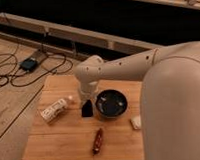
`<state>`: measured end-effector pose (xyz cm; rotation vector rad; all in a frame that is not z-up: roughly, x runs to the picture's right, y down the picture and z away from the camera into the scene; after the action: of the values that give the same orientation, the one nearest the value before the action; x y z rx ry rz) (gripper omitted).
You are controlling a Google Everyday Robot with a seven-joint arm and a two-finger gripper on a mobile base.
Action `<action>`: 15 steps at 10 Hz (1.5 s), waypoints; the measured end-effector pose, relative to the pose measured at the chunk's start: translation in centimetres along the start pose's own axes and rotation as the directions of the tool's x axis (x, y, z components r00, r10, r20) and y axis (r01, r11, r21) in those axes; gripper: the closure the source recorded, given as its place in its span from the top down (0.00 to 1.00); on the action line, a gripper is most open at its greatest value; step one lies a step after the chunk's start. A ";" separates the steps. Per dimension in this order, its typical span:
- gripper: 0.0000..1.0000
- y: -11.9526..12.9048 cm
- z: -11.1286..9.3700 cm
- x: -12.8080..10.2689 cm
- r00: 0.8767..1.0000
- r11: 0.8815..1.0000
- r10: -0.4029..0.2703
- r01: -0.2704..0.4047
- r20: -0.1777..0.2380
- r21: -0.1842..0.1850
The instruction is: Place the eraser on the white sponge
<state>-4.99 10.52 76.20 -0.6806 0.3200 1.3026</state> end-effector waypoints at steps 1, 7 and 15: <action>0.18 -2.2 -0.7 0.1 1.000 1.000 0.019 -0.019 0.007 0.009; 0.18 -15.3 -0.1 4.0 0.983 0.982 0.181 -0.183 0.038 0.047; 0.18 -25.6 2.3 12.6 0.937 0.930 0.349 -0.343 -0.021 0.135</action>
<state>22.34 18.89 77.83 -0.5593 0.5765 1.5878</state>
